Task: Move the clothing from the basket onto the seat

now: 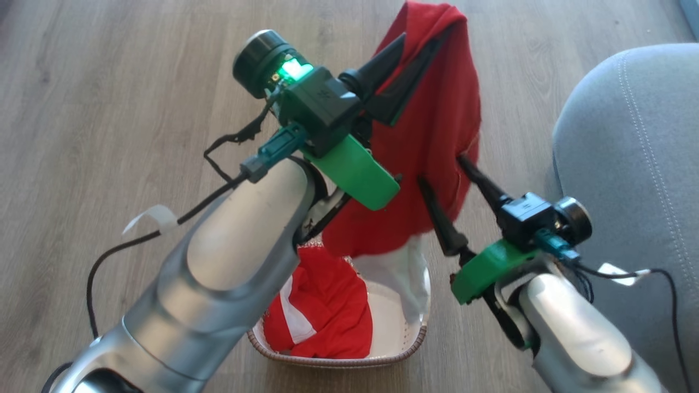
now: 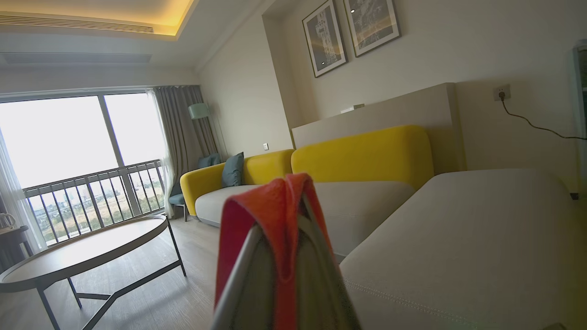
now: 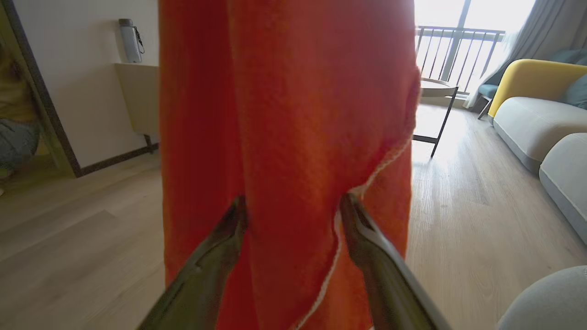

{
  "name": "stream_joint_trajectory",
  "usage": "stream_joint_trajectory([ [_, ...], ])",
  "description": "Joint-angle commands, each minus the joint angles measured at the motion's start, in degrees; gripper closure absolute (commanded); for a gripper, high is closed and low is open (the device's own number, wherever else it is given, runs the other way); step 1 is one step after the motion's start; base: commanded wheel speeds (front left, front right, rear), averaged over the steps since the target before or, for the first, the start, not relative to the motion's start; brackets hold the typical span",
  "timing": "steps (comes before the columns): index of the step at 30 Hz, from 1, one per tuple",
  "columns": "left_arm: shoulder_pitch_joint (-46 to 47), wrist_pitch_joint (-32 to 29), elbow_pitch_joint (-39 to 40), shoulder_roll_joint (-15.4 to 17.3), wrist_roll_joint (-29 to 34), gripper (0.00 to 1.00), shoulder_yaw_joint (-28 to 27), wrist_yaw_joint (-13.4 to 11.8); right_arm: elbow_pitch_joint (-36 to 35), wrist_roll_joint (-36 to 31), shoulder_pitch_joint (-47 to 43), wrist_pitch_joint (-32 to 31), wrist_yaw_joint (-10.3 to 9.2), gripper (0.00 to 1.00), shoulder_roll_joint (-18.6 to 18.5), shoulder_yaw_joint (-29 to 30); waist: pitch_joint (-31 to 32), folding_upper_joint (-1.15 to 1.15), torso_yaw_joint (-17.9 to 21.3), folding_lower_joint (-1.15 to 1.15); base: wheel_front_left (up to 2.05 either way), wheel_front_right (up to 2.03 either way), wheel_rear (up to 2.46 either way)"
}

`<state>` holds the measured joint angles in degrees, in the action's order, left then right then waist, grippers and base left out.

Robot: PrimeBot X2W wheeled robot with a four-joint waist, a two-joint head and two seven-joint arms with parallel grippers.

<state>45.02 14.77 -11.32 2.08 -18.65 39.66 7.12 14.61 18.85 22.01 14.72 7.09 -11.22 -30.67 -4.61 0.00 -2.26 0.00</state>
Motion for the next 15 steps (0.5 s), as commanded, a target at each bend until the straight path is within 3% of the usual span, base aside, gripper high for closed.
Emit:
stream_joint_trajectory([
  [1, 2.7, 0.2, 2.0, 0.8, -0.5, 1.00, -1.5, 0.3, 1.1, -0.2, 2.5, 0.3, 0.40, 0.00, 0.6, -1.2, 0.2, 0.00, -0.4, 0.00, 0.00, 0.00, 0.00],
  [12, 3.0, 0.2, 3.4, 0.8, -2.5, 1.00, 1.6, 0.0, 9.7, 0.4, 7.7, 0.3, 0.40, 0.00, 3.5, -3.9, 0.3, 0.00, -2.3, 0.00, 0.00, 0.00, 0.00],
  [13, 3.0, 0.2, 3.5, 0.8, -2.7, 1.00, 1.9, 0.0, 10.1, 0.8, 8.0, 0.3, 0.40, 0.16, 3.7, -4.1, 0.3, 0.00, -2.6, 0.00, 0.00, 0.00, 0.00],
  [14, 3.0, 0.2, 3.6, 0.8, -2.8, 1.00, 2.3, -0.1, 10.4, 1.1, 8.5, 0.3, 0.40, 0.75, 3.9, -4.4, 0.3, 0.00, -2.8, 0.00, 0.00, 0.00, 0.00],
  [15, 2.9, 0.2, 3.6, 0.8, -3.1, 1.00, 2.6, -0.1, 11.0, 1.9, 8.7, 0.3, 0.40, 1.00, 4.0, -4.5, 0.3, 0.00, -3.1, 0.00, 0.00, 0.00, 0.00],
])
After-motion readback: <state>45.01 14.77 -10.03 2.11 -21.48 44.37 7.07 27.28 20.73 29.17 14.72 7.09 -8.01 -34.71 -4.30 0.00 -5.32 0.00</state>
